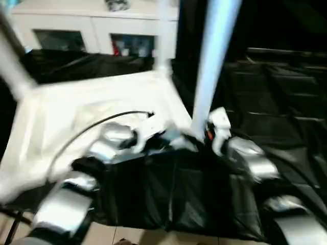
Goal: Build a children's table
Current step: Insert table leg to table base
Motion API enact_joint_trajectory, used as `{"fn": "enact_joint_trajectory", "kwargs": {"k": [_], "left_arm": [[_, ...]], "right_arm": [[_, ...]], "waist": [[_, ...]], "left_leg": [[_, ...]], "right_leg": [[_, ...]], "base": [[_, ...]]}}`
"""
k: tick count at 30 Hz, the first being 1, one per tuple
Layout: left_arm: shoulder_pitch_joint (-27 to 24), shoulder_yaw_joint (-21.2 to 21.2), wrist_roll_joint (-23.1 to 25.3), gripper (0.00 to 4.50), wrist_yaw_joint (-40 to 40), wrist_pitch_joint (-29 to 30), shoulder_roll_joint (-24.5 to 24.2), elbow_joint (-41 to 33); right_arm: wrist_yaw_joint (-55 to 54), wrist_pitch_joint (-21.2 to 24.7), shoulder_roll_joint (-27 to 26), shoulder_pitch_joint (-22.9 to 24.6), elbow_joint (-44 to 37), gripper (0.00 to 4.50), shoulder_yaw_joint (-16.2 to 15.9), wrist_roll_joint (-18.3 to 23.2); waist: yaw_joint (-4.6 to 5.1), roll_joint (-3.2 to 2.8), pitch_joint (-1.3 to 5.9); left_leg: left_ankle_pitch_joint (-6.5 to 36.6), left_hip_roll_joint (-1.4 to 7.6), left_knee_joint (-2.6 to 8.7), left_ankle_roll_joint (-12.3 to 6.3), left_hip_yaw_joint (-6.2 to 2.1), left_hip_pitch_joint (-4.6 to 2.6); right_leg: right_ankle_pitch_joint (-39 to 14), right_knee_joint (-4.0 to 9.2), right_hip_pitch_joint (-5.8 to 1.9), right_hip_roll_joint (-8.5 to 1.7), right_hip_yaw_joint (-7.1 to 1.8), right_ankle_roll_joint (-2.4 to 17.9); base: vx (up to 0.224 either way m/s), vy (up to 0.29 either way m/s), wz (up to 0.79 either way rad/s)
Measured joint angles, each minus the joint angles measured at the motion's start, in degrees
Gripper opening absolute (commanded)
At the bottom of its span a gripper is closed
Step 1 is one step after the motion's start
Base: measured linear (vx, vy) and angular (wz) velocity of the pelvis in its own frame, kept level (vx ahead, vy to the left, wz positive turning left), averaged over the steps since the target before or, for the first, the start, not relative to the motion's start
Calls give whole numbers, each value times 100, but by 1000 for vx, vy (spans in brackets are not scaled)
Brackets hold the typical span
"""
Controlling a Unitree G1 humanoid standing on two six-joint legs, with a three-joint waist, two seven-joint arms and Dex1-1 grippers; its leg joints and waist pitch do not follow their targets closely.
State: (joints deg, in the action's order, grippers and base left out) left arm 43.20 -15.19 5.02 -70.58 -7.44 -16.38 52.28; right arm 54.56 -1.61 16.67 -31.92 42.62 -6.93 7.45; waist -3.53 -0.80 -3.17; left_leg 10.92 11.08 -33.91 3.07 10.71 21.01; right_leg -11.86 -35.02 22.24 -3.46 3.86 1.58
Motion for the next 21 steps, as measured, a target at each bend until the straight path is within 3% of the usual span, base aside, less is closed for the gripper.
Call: {"fn": "enact_joint_trajectory", "kwargs": {"k": [3, 8, 21], "left_arm": [[-6, -46, -76, 0, -374, -44, -153, 3], [-9, -109, -102, 0, -815, -190, -284, 12], [-12, -116, -100, 0, -907, -257, -358, 32]], "right_arm": [[767, 135, 228, 114, -335, 381, -209, 102], [1545, 297, 392, 192, -625, 343, -432, 156], [1270, 466, 124, 420, -803, 327, -255, 310]], "waist": [[-15, 0, -2], [-54, 2, -2], [-76, 3, -2]], "left_leg": [[0, -1, -2, 0, 2, 1], [1, 0, -2, 3, 2, 3], [14, 3, -2, 27, 3, -1]], "right_leg": [[0, -1, 0, -2, 0, 0], [0, 0, 0, -3, 0, 0], [1, -4, 1, -1, 0, 0]], "base": [[0, 0, 0], [0, 0, 0], [0, 0, 0]]}}
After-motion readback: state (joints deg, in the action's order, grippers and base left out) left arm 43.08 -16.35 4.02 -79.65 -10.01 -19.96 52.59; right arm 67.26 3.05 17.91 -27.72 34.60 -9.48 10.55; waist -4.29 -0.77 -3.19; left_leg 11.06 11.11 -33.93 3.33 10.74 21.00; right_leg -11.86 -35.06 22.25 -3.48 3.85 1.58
